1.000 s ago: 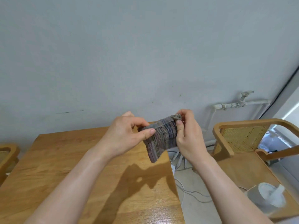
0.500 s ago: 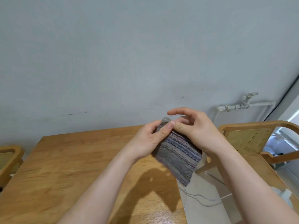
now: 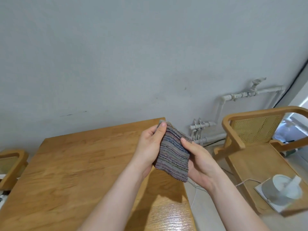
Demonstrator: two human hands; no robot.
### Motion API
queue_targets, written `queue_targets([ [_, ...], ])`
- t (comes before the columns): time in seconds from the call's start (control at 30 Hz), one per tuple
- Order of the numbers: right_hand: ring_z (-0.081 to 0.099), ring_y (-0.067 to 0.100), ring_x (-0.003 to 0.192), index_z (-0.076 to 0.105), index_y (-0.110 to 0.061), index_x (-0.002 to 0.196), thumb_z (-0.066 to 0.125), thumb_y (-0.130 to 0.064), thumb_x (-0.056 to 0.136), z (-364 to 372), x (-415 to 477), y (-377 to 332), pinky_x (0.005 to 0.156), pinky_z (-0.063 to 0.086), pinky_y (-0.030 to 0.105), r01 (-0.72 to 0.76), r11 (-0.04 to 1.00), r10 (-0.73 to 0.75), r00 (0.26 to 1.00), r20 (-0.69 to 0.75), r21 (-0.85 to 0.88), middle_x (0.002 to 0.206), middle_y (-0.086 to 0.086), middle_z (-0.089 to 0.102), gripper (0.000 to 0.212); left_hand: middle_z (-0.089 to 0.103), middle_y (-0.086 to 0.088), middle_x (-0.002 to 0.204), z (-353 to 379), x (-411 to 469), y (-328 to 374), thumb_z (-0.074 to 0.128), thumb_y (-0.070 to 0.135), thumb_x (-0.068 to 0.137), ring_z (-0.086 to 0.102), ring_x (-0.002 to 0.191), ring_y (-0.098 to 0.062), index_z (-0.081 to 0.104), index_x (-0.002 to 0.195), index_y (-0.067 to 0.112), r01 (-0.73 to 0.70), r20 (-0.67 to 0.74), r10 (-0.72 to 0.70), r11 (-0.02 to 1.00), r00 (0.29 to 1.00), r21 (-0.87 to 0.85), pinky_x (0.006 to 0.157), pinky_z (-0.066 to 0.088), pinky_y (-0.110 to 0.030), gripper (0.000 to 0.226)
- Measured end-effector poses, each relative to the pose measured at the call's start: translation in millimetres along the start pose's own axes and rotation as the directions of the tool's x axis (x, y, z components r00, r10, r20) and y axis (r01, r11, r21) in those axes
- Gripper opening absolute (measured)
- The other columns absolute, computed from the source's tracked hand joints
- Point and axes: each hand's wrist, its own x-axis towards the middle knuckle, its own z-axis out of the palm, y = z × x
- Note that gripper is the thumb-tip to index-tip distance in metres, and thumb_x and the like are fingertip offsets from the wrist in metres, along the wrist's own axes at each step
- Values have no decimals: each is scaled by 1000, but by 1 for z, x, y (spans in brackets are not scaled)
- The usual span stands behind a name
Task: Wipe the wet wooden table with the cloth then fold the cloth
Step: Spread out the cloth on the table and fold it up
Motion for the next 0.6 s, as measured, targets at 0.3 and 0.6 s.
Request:
queue_targets([
  [0.3,56,15,93,47,-19,112,58,-28,95,6,13,-9,72,33,24,100,355,-555,823,-123,-929,98,-4,59,22,73,-11,96,-3,15,-58,47,29,100,69,88,-20,65,98,5,143,-159,-135,989,978,38,76,54,-34,30],
  [0.6,52,-5,62,46,-30,115,68,-24,88,-34,-6,-73,61,37,13,107,65,-475,878,63,-992,74,-12,60,35,54,4,110,50,34,-68,62,6,87,53,89,4,55,118,30,-75,-85,107,944,991,322,77,44,-14,40],
])
